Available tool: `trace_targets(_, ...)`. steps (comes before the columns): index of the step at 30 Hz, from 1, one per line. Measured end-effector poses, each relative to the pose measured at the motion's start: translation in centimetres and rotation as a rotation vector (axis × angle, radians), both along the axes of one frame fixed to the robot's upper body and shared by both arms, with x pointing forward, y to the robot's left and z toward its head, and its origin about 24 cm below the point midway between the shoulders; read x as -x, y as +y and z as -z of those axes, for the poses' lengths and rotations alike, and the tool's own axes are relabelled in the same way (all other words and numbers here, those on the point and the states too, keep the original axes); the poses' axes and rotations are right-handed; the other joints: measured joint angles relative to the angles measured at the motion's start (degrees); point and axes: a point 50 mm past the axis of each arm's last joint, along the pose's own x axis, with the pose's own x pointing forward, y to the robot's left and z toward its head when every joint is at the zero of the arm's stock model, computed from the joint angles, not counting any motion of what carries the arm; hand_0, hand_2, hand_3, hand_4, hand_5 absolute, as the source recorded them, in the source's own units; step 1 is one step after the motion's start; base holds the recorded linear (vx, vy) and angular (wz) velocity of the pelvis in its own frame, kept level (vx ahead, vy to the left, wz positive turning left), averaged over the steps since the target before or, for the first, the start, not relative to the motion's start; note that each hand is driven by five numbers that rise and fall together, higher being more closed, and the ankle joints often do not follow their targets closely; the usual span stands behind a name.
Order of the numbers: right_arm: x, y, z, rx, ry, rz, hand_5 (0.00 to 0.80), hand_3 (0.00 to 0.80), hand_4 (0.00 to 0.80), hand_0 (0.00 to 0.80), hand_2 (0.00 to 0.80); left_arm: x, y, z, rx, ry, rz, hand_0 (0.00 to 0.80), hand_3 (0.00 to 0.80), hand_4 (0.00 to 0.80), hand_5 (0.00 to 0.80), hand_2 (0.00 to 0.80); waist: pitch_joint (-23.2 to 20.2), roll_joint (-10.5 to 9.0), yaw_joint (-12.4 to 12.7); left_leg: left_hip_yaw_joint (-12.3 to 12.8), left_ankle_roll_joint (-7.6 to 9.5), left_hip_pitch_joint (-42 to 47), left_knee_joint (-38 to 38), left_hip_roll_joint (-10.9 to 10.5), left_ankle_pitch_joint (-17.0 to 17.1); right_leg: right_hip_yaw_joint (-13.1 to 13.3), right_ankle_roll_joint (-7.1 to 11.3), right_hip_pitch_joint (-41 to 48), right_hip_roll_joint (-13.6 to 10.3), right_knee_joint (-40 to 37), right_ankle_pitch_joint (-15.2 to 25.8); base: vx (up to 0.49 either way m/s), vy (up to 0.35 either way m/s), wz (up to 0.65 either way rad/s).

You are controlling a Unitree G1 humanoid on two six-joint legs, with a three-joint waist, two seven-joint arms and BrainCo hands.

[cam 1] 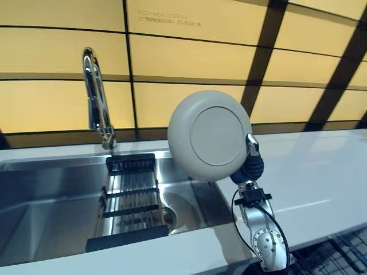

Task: Take plates into dishwasher

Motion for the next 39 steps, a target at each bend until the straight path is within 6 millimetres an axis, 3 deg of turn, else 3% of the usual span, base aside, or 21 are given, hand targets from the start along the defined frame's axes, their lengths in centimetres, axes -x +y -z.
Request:
trace_targets(5, 0.2, -3.1, -0.1, 0.038, -0.002, 0.096, 0.8, 0.8, 0.8, 0.8, 0.8, -1.0, 0.4, -0.3, -0.015, -0.025, -0.012, 0.0, 0.0, 0.0, 0.0, 0.0, 0.7, -0.95, -3.6, 5.0, 0.06, -1.8, -0.6, -0.1, 1.1, 0.2, -0.05, -1.0, 0.7, -7.5, 0.7, -0.345, -0.192, -0.55)
trace_targets(7, 0.1, -3.6, 0.0, 0.01, 0.002, 0.104, 0.8, 0.8, 0.8, 0.8, 0.8, -1.2, 0.7, -0.4, -0.024, -0.026, -0.029, 0.0, 0.0, 0.0, 0.0, 0.0, 1.3, -0.94, -4.6, 8.0, 0.17, -1.7, -0.8, 1.5, 2.0, -0.1, -0.54, -1.6, 1.9, -8.8, 0.6, -0.451, -0.41, -0.63)
trace_targets(9, 0.1, -3.9, 0.1, -0.002, 0.011, 0.104, 0.8, 0.8, 0.8, 0.8, 0.8, -1.8, 1.2, -0.7, -0.047, -0.047, -0.037, 0.0, 0.0, 0.0, 0.0, 0.0, 1.6, -0.46, -4.0, 10.2, -0.7, -2.5, 0.1, 4.3, 2.4, -1.0, -1.84, -2.7, 4.9, -5.3, -3.2, -0.283, -0.303, -0.62)
trace_targets(10, 0.0, -3.9, 0.0, -0.007, 0.007, 0.103, 0.8, 0.8, 0.8, 0.8, 0.8, -2.3, 1.8, -1.0, -0.066, -0.064, -0.045, 0.0, 0.0, 0.0, 0.0, 0.0, 1.6, -1.65, -3.9, 11.0, -2.06, -2.8, 1.4, 5.6, 3.4, -1.0, -2.91, -1.4, 7.0, -6.6, -4.7, -0.233, -0.256, -0.52)
trace_targets(11, 0.0, -3.8, -0.1, -0.01, 0.003, 0.1, 0.8, 0.8, 0.8, 0.8, 0.8, -2.5, 2.0, -1.1, -0.072, -0.072, -0.051, 0.0, 0.0, 0.0, 0.0, 0.0, 1.6, -2.44, -4.0, 11.2, -2.33, -3.1, 2.2, 5.8, 3.3, -0.8, -3.93, 0.3, 8.1, -10.5, -5.3, -0.29, -0.294, -0.42)
trace_targets(12, 0.0, -3.8, -0.1, -0.008, -0.004, 0.099, 0.8, 0.8, 0.8, 0.8, 0.8, -2.6, 1.8, -1.1, -0.069, -0.076, -0.052, 0.0, 0.0, 0.0, 0.0, 0.0, 1.4, -3.08, -4.1, 11.3, -2.81, -3.5, 2.8, 5.4, 3.4, 0.0, -6.35, 1.9, 8.8, -14.5, -5.8, -0.204, -0.171, -0.2)
trace_targets(15, 0.0, -4.1, -0.2, 0.006, -0.01, 0.105, 0.8, 0.8, 0.8, 0.8, 0.8, -2.7, -0.1, -0.6, -0.022, -0.087, -0.054, 0.0, 0.0, 0.0, 0.0, 0.0, 2.9, 0.05, -4.0, 5.9, -4.01, -3.8, 3.8, 7.0, 4.0, 2.6, -8.4, 2.8, 12.2, -16.9, -3.6, -0.224, -0.124, -0.43)
trace_targets(17, 0.0, -4.2, -0.2, 0.011, -0.012, 0.106, 0.8, 0.8, 0.8, 0.8, 0.8, -1.9, -1.2, -0.2, 0.013, -0.075, -0.067, 0.0, 0.0, 0.0, 0.0, 0.0, 3.5, 1.13, -4.0, -2.0, -5.63, -4.0, 5.7, 6.8, 2.8, 5.5, -9.55, 2.7, 13.7, -17.3, -3.1, -0.246, -0.088, -0.68)
trace_targets(19, -0.1, -4.0, -0.1, 0.014, -0.016, 0.1, 0.8, 0.8, 0.8, 0.8, 0.8, -1.7, -1.6, 0.0, 0.031, -0.076, -0.079, 0.0, 0.0, 0.0, 0.0, 0.0, 3.7, 1.46, -4.0, -6.7, -6.08, -3.5, 5.7, 6.7, 2.4, 7.4, -10.08, 2.1, 14.3, -17.4, -2.9, -0.148, -0.067, -0.65)
trace_targets(20, -0.3, -3.8, 0.2, 0.021, -0.008, 0.093, 0.8, 0.8, 0.8, 0.8, 0.8, -1.6, -1.7, 0.0, 0.041, -0.083, -0.1, 0.0, 0.0, 0.0, 0.0, 0.0, 3.7, 1.61, -3.7, -12.2, -6.47, -3.5, 5.6, 6.7, 2.0, 9.4, -10.4, 1.5, 14.7, -17.3, -3.0, -0.106, -0.055, -0.61)
trace_targets(22, -0.5, -3.9, 0.4, 0.023, 0.001, 0.099, 0.8, 0.8, 0.8, 0.8, 0.8, -1.9, -2.0, 0.0, 0.049, -0.092, -0.098, 0.0, 0.0, 0.0, 0.0, 0.0, 4.0, 2.44, -4.0, -15.6, -7.02, -2.9, 5.0, 6.7, 1.6, 10.7, -9.93, 1.0, 14.9, -17.3, -2.4, -0.106, -0.036, -0.48)
trace_targets(24, -0.6, -3.8, 0.6, 0.034, 0.011, 0.103, 0.8, 0.8, 0.8, 0.8, 0.8, -1.9, -2.5, 0.1, 0.062, -0.097, -0.098, 0.0, 0.0, 0.0, 0.0, 0.0, 3.7, 3.79, -4.0, -16.8, -8.39, -2.4, 4.1, 6.6, 0.6, 11.7, -9.54, 0.6, 14.9, -17.4, -2.1, -0.089, 0.012, -0.27)
trace_targets(28, -0.8, -3.8, 1.0, 0.079, 0.017, 0.142, 0.8, 0.8, 0.8, 0.8, 0.8, -2.1, -2.3, 0.0, 0.059, -0.101, -0.101, 0.0, 0.0, 0.0, 0.0, 0.0, 3.7, 4.25, -4.0, -17.1, -7.6, -2.3, 3.9, 4.9, 0.2, 12.5, -8.4, 0.5, 13.3, -18.2, -1.3, -0.05, 0.043, -0.07)
trace_targets(34, -0.7, -4.0, 0.9, 0.203, 0.006, 0.23, 0.8, 0.8, 0.8, 0.8, 0.8, -1.2, -2.3, 0.3, 0.062, -0.079, -0.106, 0.0, 0.0, 0.0, 0.0, 0.0, 2.9, 5.07, -4.1, -17.0, -7.0, -1.4, 2.7, 4.0, 0.2, 12.5, -7.57, 1.8, 12.5, -20.0, -0.6, 0.009, 0.028, 0.0)
trace_targets(39, -0.9, -6.1, 0.9, 0.377, 0.012, 0.408, 0.8, 0.8, 0.8, 0.8, 0.8, -1.3, -2.5, 0.2, 0.068, -0.085, -0.104, 0.0, 0.0, 0.0, 0.0, 0.0, 2.4, 5.44, -4.2, -17.0, -7.28, -0.4, 1.9, 3.8, 0.4, 12.4, -7.67, 3.6, 12.6, -22.5, 0.7, 0.022, 0.016, -0.01)
